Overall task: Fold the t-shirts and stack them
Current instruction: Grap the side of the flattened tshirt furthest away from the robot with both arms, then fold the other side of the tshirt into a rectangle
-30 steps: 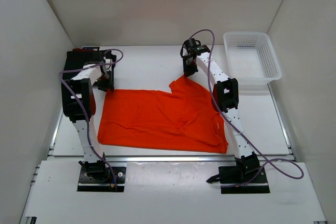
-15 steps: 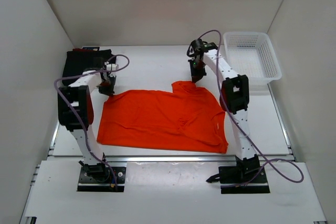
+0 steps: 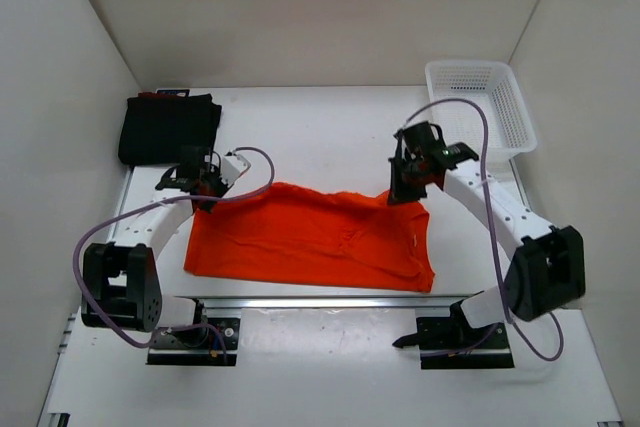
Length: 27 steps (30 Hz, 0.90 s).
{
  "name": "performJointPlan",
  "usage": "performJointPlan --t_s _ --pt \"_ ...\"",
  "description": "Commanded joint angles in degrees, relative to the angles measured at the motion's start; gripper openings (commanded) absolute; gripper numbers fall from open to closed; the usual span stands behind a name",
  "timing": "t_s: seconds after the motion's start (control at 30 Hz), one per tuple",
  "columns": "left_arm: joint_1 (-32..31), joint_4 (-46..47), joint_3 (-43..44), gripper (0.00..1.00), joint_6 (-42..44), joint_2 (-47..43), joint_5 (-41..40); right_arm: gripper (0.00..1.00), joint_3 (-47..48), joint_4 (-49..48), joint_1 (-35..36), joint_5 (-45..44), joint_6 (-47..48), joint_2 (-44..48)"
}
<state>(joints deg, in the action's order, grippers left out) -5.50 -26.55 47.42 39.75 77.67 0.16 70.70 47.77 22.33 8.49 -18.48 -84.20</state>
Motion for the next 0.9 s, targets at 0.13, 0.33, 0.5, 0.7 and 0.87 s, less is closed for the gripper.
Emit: performJointPlan --t_s 0.13,0.33,0.5,0.7,0.87 --pt "0.22 -1.14 -2.15 0.00 11.66 -4.63 0.37 0.00 -16.79 -7.69 -1.32 1.87 -6.65 11.42" --pt "0.84 -1.48 -4.70 0.00 16.41 -6.21 -1.75 0.00 -23.05 -9.18 -3.07 2.93 -8.06 17.05" --pt "0.75 -3.34 -3.91 0.00 14.57 -6.92 -1.22 0.00 -24.56 -10.15 -3.78 4.08 -9.55 20.57" --pt "0.93 -5.00 -5.84 0.00 15.36 -8.23 -1.40 0.00 -27.36 -10.50 -3.87 6.44 -11.13 22.41" --pt "1.63 -4.57 -6.11 0.00 13.78 -8.41 -1.83 0.00 -31.31 -13.57 -2.73 7.86 -14.38 24.17"
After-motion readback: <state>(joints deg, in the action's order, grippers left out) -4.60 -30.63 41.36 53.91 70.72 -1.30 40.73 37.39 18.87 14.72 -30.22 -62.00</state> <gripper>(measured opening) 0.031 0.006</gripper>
